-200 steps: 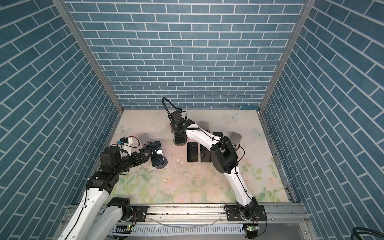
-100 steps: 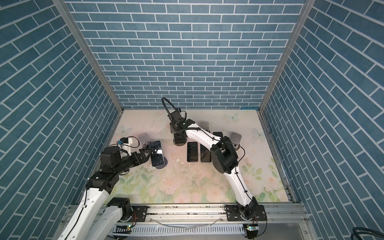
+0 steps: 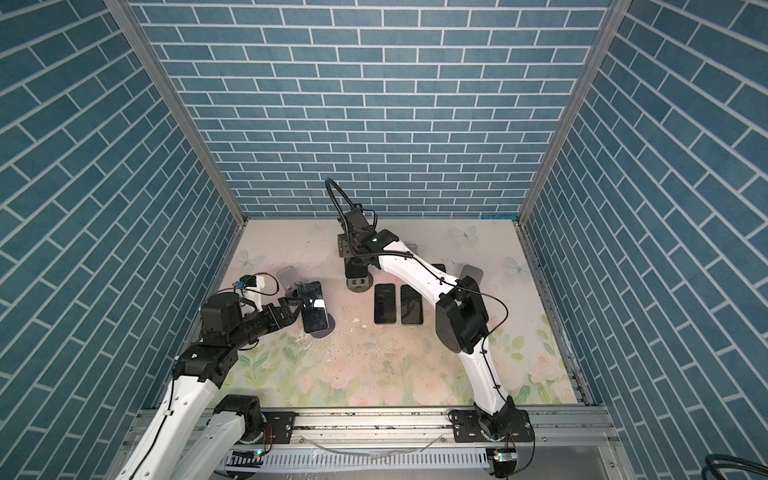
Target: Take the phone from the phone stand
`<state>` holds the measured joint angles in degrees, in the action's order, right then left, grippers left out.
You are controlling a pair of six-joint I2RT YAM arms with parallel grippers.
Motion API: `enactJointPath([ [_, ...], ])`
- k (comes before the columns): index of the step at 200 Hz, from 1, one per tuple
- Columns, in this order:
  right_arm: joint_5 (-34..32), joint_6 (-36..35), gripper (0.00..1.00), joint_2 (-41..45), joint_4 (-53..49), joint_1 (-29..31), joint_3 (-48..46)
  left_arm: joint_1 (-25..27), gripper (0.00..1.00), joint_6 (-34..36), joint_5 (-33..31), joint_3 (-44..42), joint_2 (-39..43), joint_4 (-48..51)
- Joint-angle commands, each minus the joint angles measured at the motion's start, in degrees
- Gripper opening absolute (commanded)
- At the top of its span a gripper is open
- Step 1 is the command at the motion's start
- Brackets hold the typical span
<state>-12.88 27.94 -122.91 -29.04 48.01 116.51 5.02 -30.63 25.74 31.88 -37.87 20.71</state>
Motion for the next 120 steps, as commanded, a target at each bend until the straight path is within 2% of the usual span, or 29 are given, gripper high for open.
enactJointPath([
  [1,1.68,-1.77,0.58,3.6,-0.98,0.23,0.58,0.17,1.0,0.15,-0.34,-0.06,0.55,0.12],
  [120,4.33,0.02,0.58,14.22,-0.57,1.21,-16.66,0.17,1.0,-1.32,-0.09,0.36,0.63,0.47],
])
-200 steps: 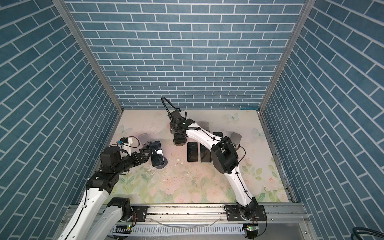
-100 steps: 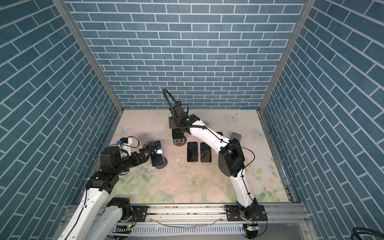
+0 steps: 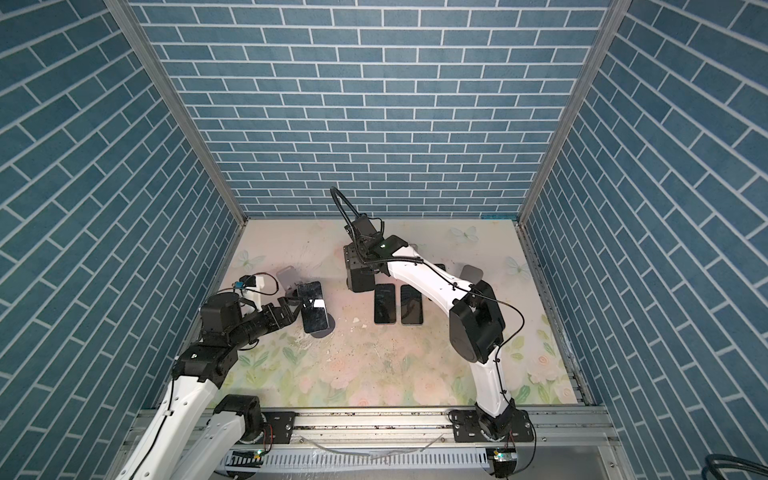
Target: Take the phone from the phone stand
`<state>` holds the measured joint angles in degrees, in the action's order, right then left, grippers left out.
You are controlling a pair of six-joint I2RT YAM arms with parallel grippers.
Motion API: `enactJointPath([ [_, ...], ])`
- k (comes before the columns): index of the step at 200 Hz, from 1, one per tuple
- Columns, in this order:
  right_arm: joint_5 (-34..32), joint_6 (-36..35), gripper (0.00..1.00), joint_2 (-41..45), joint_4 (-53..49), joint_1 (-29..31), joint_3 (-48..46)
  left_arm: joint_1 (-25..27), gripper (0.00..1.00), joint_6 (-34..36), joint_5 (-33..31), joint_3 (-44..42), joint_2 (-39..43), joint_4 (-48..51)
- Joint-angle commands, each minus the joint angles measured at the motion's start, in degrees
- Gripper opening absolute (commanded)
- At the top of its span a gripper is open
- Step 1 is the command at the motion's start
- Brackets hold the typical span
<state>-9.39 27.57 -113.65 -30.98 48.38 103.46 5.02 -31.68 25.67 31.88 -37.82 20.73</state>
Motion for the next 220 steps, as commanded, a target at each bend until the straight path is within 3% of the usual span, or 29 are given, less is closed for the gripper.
enactJointPath([
  [1,0.85,0.43,0.57,5.07,1.41,0.8,-3.79,0.17,1.0,-0.29,-0.06,0.37,0.57,0.45],
  [81,3.49,6.89,0.57,8.57,2.96,4.95,-13.38,0.17,1.0,0.22,-0.37,1.44,0.7,1.32],
  [138,6.31,11.8,0.57,6.57,1.01,8.27,-13.95,0.17,1.0,0.7,-0.87,1.83,2.9,3.4],
  [220,9.89,16.28,0.58,2.54,-0.41,8.54,-14.55,0.17,1.0,1.54,-1.15,2.05,4.95,4.66],
])
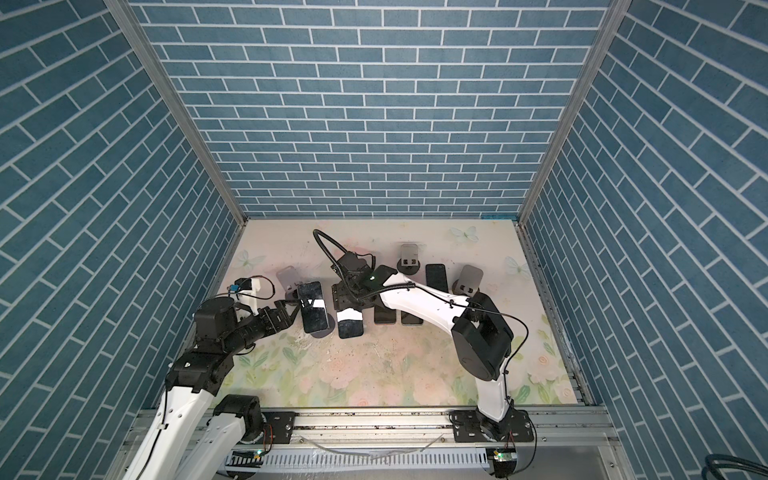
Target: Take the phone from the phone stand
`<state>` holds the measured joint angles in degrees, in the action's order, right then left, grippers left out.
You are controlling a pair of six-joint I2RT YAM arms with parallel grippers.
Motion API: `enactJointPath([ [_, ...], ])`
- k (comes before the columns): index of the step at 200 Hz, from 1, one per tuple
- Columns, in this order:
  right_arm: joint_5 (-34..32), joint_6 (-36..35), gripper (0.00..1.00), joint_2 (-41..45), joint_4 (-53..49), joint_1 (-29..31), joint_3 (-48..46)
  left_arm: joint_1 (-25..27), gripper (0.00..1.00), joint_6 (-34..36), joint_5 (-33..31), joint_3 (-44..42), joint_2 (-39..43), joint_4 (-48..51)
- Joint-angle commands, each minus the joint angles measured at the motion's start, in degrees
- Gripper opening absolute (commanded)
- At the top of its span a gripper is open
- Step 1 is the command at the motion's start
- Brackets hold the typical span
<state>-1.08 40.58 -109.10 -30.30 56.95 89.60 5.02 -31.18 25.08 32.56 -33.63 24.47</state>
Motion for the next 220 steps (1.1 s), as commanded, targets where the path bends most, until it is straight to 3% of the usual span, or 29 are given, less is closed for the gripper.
enactJointPath([
  [1,1.55,3.28,0.57,-2.13,-1.17,-0.06,-0.63,0.17,1.0,1.08,-0.56,1.37,0.76,0.93],
  [100,4.91,5.98,0.58,-9.06,-1.25,-2.1,1.06,0.17,1.0,1.39,-1.69,1.37,1.13,1.28],
  [220,2.75,7.38,0.59,-15.75,-1.04,-5.24,5.16,0.17,1.0,1.7,-2.53,1.56,-0.25,0.93],
])
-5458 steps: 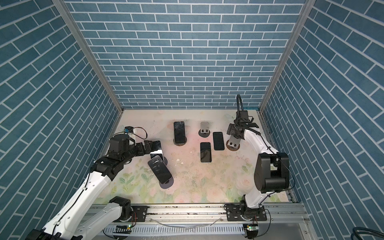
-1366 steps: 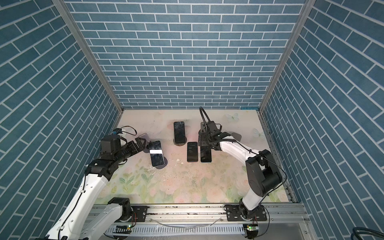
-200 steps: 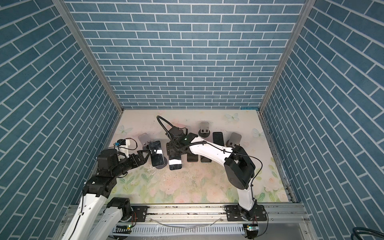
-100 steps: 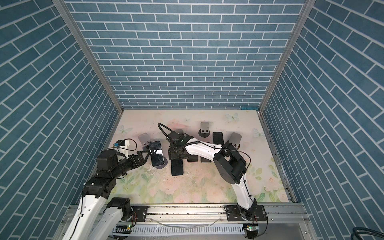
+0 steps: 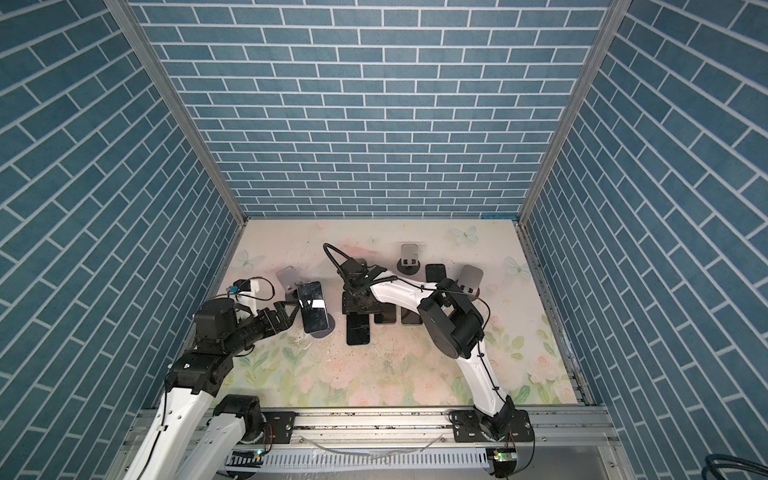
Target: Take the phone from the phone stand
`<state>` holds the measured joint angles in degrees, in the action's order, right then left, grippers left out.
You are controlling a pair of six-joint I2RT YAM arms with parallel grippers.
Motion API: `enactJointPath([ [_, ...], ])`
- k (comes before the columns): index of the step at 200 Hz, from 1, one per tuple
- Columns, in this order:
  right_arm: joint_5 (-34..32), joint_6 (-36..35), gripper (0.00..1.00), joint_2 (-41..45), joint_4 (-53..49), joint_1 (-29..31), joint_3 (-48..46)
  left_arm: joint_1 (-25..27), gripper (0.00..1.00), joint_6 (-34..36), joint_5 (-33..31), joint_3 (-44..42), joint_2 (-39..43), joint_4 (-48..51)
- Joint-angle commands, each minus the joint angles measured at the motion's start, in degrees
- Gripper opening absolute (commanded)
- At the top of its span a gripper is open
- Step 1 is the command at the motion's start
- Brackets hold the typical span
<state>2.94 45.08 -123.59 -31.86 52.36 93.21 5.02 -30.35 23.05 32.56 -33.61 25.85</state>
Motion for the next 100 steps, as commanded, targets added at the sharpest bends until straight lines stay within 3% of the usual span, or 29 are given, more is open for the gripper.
enactJointPath([
  [1,-1.27,2.94,0.6,-1.28,0.58,-0.71,1.5,0.17,1.0,0.89,-0.52,1.55,-0.3,-0.45],
  [100,-0.72,3.7,0.61,-4.82,1.58,-2.63,1.36,0.17,1.0,0.55,-0.46,1.06,-1.19,-0.75],
])
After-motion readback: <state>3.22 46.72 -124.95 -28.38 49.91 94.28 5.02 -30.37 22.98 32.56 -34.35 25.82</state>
